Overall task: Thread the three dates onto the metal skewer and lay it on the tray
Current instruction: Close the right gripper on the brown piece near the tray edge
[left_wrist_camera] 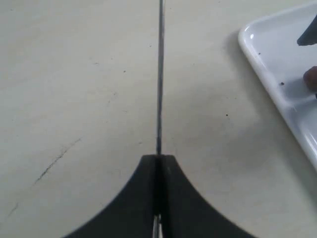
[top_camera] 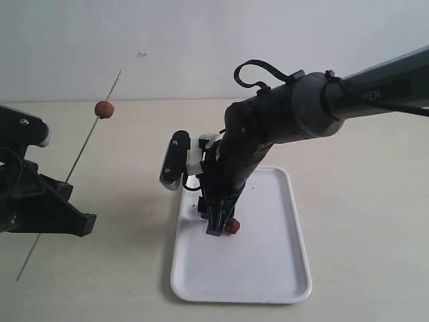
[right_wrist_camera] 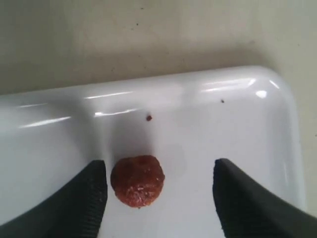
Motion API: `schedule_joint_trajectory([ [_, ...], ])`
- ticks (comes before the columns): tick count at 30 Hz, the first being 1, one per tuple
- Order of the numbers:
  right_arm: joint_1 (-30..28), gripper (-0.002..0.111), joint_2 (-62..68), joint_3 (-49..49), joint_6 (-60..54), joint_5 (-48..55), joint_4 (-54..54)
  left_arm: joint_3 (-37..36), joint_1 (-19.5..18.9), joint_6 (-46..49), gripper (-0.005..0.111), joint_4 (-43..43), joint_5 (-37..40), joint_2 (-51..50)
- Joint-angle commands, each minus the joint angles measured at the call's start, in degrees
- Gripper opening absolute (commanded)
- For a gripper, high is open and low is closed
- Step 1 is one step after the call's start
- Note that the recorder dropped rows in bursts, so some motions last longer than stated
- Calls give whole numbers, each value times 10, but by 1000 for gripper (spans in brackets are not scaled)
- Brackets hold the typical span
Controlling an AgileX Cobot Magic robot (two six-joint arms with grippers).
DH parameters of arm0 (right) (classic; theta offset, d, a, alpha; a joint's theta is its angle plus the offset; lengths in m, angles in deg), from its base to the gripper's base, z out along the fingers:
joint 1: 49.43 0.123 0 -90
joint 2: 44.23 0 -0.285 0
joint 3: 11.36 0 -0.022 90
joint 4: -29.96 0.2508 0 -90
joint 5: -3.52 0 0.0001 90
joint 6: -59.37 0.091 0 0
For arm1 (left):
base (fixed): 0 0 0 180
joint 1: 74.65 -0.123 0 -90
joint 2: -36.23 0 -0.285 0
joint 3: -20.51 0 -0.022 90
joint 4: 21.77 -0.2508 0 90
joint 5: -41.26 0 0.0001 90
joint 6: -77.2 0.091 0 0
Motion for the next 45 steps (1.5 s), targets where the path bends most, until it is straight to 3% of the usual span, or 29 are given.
schedule_joint_trajectory([
  [1, 0, 59, 9, -5, -6, -7, 1, -2, -1, 2, 0, 4, -5, 5],
  [33, 0, 59, 23, -5, 26, 25, -15, -2, -1, 2, 0, 4, -5, 5],
  [45, 0, 38, 23, -5, 40, 29, -15, -2, -1, 2, 0, 4, -5, 5],
])
